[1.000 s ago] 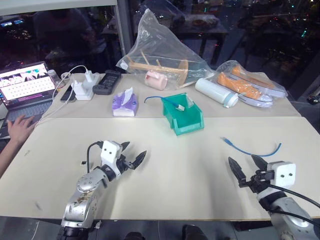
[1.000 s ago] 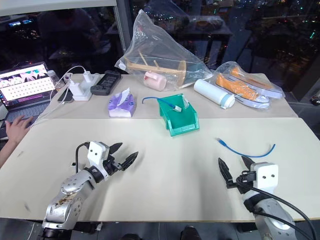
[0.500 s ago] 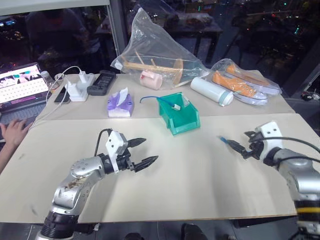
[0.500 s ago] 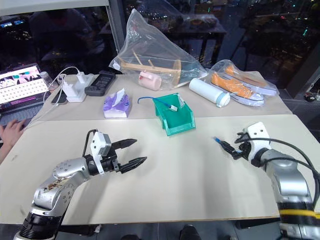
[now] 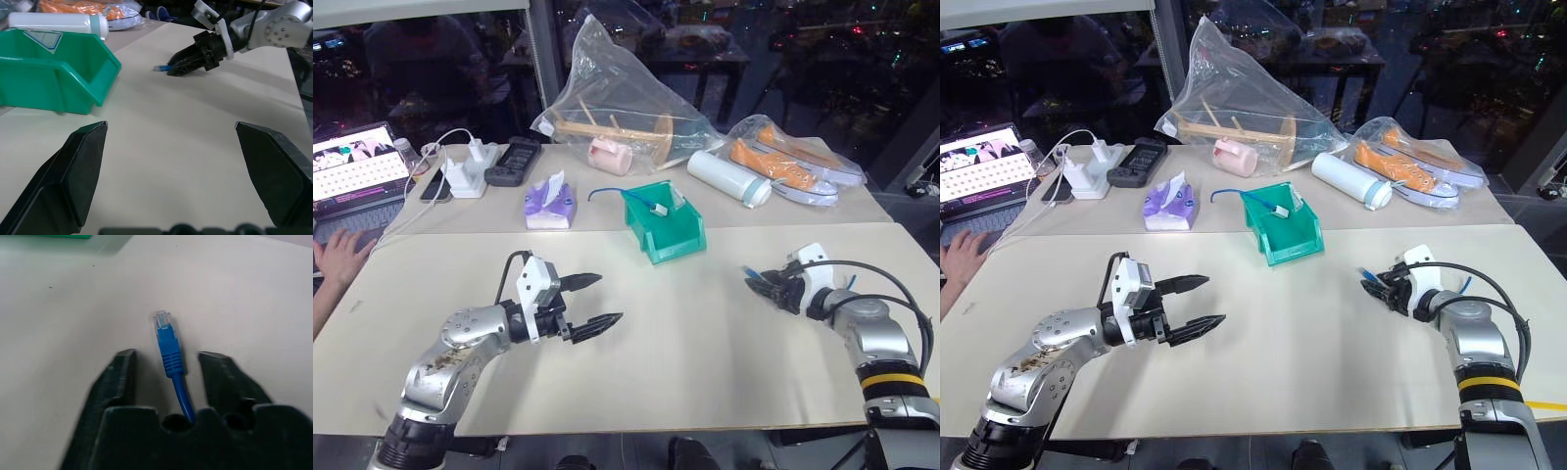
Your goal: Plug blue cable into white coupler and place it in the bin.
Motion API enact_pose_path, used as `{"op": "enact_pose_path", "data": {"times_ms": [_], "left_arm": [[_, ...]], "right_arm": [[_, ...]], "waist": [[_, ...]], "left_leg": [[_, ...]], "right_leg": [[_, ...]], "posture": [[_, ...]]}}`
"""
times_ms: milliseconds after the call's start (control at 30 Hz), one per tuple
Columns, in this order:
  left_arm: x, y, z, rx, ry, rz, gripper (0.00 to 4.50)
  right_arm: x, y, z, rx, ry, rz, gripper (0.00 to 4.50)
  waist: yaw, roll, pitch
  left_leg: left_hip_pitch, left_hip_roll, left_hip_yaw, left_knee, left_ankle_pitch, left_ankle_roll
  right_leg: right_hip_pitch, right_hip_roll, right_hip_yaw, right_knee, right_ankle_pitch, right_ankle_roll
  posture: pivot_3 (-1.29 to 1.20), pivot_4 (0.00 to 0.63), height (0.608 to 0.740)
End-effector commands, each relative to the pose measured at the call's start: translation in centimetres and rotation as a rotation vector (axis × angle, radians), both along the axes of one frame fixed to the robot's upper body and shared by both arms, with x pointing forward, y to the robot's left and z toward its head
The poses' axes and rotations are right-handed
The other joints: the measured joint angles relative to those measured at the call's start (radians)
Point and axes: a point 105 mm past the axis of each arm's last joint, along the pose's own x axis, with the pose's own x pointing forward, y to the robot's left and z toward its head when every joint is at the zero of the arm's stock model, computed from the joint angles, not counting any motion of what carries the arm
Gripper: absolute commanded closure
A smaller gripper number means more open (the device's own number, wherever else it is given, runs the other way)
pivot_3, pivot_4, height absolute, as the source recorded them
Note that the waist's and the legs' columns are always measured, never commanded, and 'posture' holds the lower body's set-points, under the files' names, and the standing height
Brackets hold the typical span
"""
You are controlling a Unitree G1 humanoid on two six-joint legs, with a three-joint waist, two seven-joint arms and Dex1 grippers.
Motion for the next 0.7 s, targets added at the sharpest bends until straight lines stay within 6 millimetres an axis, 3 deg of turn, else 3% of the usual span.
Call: {"op": "enact_pose_path", "data": {"times_ms": [33,100,233,400,533,600,667,700], "left_arm": [[0.2,0.2,0.2,0.086,-0.075,-0.081,0.0],[0.5,0.3,0.0,0.121,-0.092,-0.114,0.0],[1.2,-0.7,-1.0,0.223,-0.137,-0.222,0.0],[1.3,-2.8,-1.8,0.265,-0.158,-0.342,0.0],[1.4,-4.0,-1.8,0.265,-0.165,-0.385,0.0],[1.3,-4.3,-1.9,0.271,-0.165,-0.399,0.0],[1.3,-4.6,-2.0,0.277,-0.166,-0.406,0.0],[1.2,-4.6,-2.0,0.277,-0.164,-0.408,0.0]], "right_arm": [[-0.8,2.0,2.1,-0.027,-0.09,0.151,3.88],[-2.2,3.9,2.8,-0.076,-0.107,0.301,4.4],[-6.9,9.9,2.2,-0.245,-0.047,0.694,4.41],[-10.2,15.1,1.2,-0.282,-0.006,0.904,4.41],[-11.0,17.3,0.8,-0.315,-0.027,0.979,4.41],[-10.5,17.2,-0.1,-0.391,-0.042,0.988,4.41],[-9.9,16.6,-0.8,-0.44,-0.037,0.986,3.39],[-9.7,16.4,-0.9,-0.449,-0.032,0.986,3.15]], "waist": [[0.0,0.0,0.0],[0.001,0.0,0.0],[0.002,0.0,0.0],[0.001,0.0,0.0],[0.002,0.0,0.001],[0.002,0.0,0.001],[0.003,0.0,0.001],[0.004,0.0,0.001]], "left_leg": [[0.0,0.0,0.0,0.0,0.0,0.0],[0.0,0.0,0.0,0.0,0.0,0.0],[-0.001,0.0,0.0,0.0,0.0,0.0],[-0.001,0.0,0.0,0.001,0.0,0.0],[-0.001,0.0,-0.001,0.001,0.0,0.0],[-0.001,0.0,-0.001,0.001,0.0,0.0],[-0.001,0.0,-0.001,0.001,0.0,0.0],[-0.001,0.0,-0.001,0.001,0.0,0.0]], "right_leg": [[0.0,0.0,0.0,0.0,0.0,0.0],[0.0,0.0,0.0,0.0,0.0,0.0],[-0.001,0.0,0.0,0.0,0.0,0.0],[0.0,0.0,0.0,0.0,0.0,0.0],[-0.001,0.0,0.0,0.0,0.0,0.0],[-0.001,0.0,0.0,0.0,0.0,0.0],[-0.001,0.0,0.0,0.0,0.0,0.0],[-0.001,0.0,0.0,0.0,0.0,0.0]], "posture": [[0.0,0.15,0.74],[0.0,0.15,0.74],[0.0,0.15,0.74],[0.0,0.15,0.74],[0.0,0.15,0.74],[0.0,0.15,0.74],[0.0,0.15,0.74],[0.0,0.15,0.74]]}}
